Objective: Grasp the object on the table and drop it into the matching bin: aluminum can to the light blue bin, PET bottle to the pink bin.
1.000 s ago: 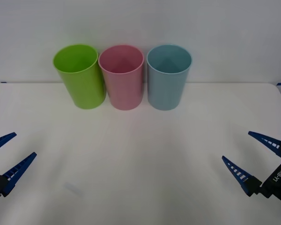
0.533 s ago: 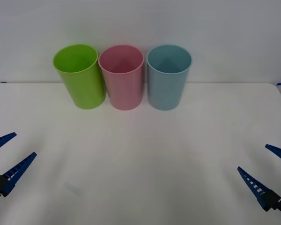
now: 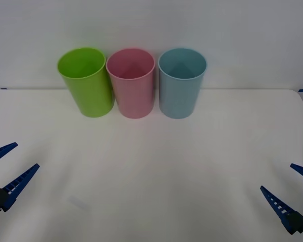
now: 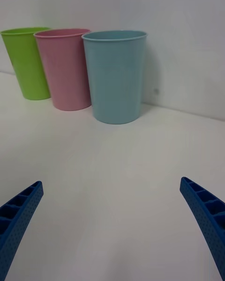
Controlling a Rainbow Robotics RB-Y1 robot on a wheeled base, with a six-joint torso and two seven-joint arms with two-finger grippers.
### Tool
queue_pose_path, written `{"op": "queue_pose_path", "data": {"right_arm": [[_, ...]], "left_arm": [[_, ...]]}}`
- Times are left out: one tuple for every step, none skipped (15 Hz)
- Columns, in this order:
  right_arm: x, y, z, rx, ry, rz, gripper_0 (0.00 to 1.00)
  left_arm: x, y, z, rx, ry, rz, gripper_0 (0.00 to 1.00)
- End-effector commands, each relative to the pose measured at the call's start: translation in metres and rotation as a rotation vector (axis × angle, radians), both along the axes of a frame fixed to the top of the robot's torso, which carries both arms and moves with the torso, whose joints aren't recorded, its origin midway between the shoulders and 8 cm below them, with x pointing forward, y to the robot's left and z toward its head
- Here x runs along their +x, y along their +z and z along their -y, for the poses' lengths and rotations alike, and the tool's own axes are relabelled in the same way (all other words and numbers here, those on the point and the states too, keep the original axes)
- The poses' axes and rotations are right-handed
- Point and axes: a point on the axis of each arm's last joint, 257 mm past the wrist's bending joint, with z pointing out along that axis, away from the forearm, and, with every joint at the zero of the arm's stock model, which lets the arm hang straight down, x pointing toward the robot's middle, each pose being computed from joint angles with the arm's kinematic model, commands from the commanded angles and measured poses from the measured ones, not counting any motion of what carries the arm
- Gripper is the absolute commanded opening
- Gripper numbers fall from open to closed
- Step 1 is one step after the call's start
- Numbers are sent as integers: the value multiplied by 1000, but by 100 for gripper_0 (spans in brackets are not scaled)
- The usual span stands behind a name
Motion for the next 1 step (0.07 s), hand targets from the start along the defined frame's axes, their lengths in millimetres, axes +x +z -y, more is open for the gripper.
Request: {"op": "queue_pose_path", "data": {"right_arm": [[0, -1, -1, 1, 2, -2, 100]], "left_arm": [[0, 0, 0, 0, 0, 0, 100]]}}
